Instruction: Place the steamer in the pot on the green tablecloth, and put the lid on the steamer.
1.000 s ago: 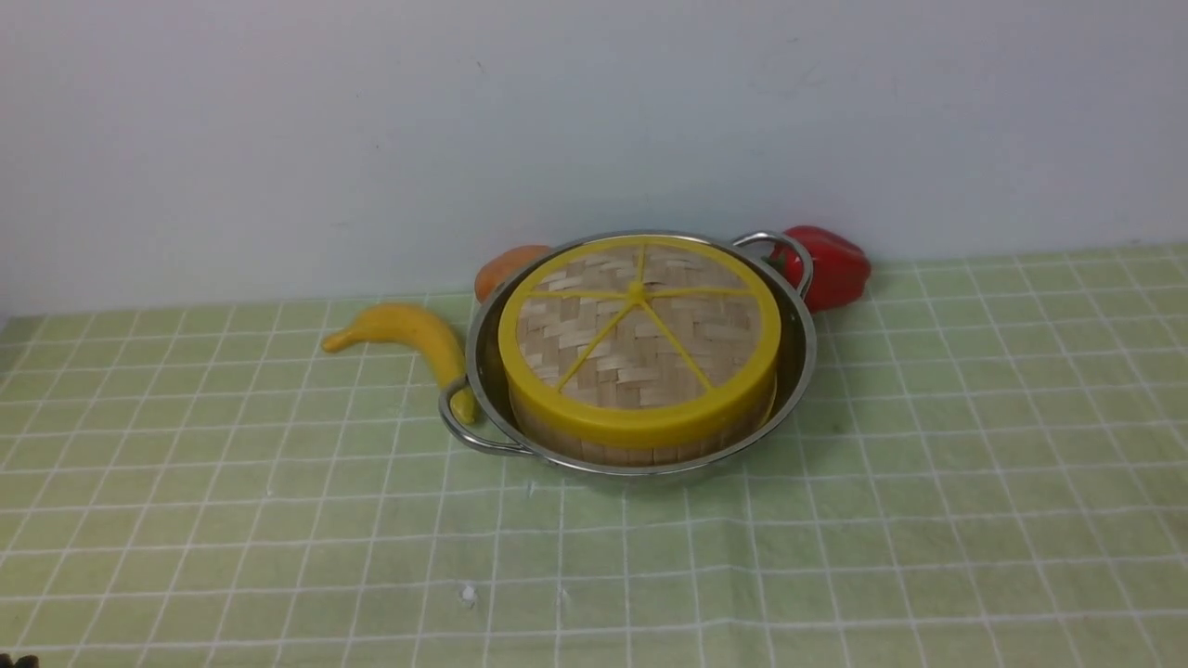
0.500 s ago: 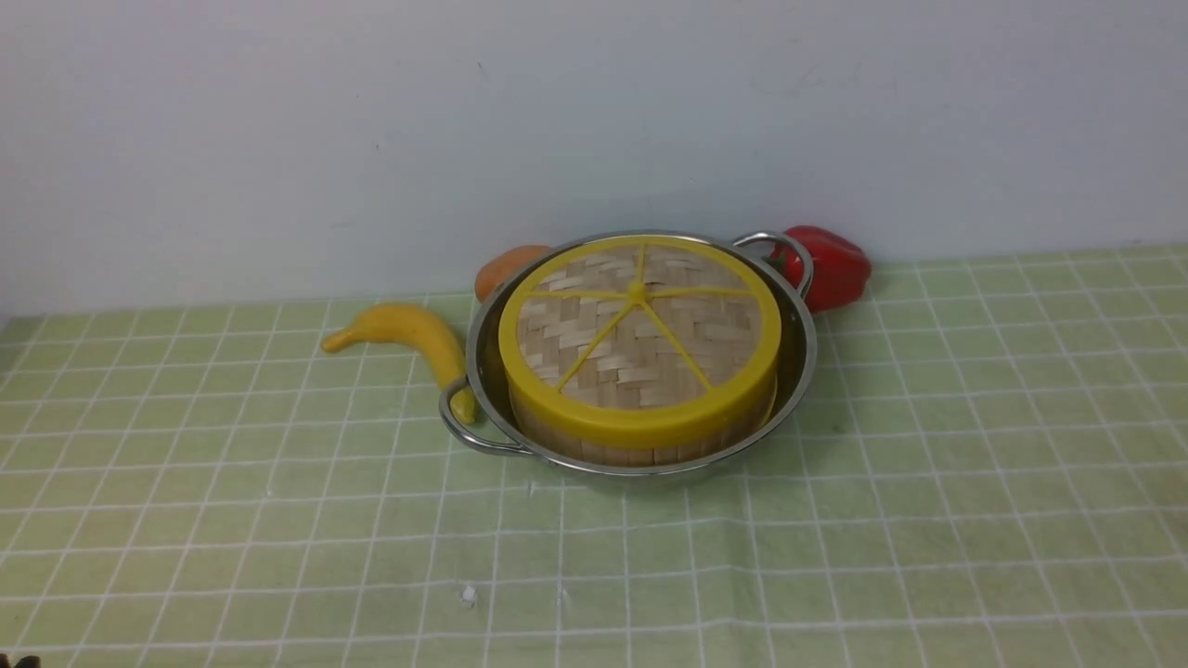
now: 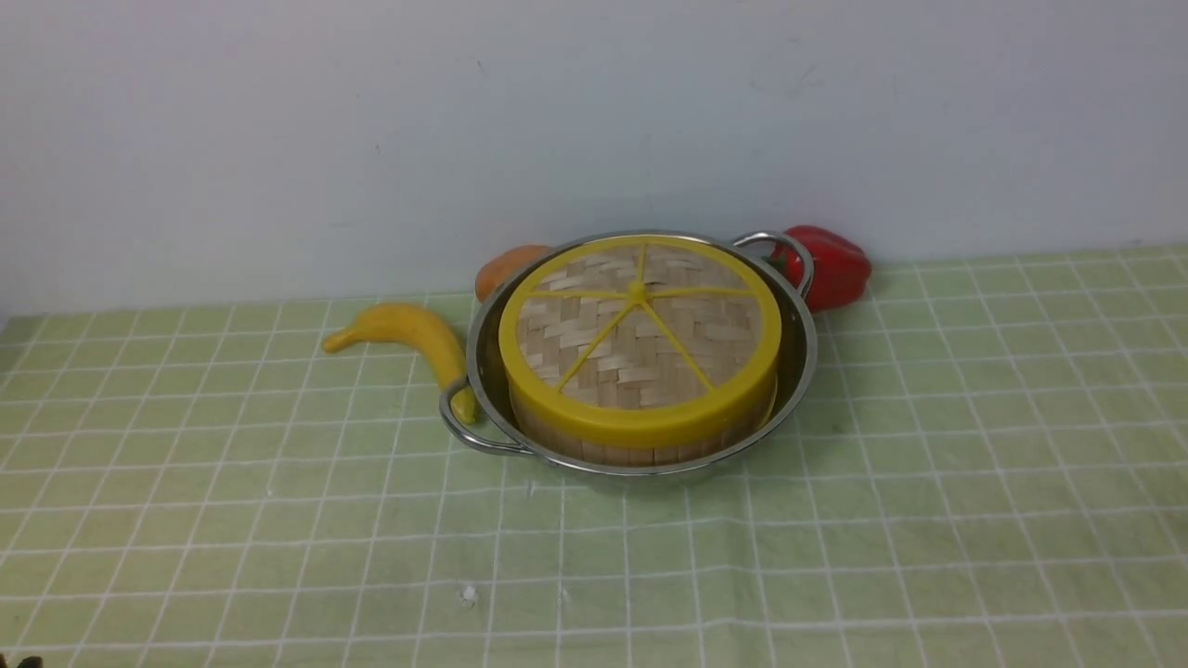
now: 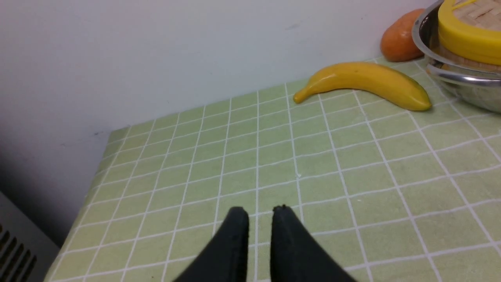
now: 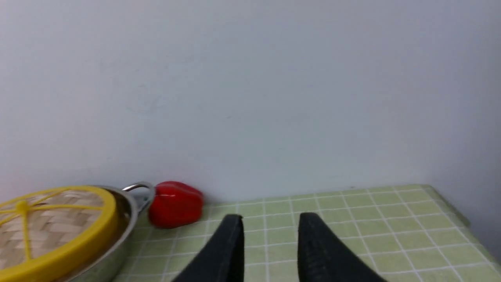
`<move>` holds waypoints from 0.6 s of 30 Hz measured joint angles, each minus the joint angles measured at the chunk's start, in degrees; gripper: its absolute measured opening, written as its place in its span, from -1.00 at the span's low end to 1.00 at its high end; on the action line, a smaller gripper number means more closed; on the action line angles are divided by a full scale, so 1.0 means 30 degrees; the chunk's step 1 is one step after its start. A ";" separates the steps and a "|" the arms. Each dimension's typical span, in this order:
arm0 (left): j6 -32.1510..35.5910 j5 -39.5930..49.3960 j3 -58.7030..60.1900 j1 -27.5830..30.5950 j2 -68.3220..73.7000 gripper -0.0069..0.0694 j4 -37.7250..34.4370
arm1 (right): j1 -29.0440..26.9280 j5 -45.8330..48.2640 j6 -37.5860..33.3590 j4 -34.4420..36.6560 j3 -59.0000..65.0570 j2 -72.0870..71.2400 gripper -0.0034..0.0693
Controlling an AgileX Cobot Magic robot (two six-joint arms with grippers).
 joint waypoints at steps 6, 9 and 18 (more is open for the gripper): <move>0.0000 0.0000 0.0000 0.0000 0.0000 -0.57 0.0000 | -0.1102 -0.2899 0.0238 0.0000 0.3249 0.0017 -0.25; 0.0000 0.0000 0.0000 0.0000 0.0000 -0.56 0.0000 | -0.1144 -0.3163 0.0405 0.0000 0.4103 0.0017 -0.25; 0.0037 0.0000 0.0000 0.0000 0.0000 -0.51 0.0000 | -0.1144 -0.2070 0.0405 0.0000 0.4251 0.0017 -0.25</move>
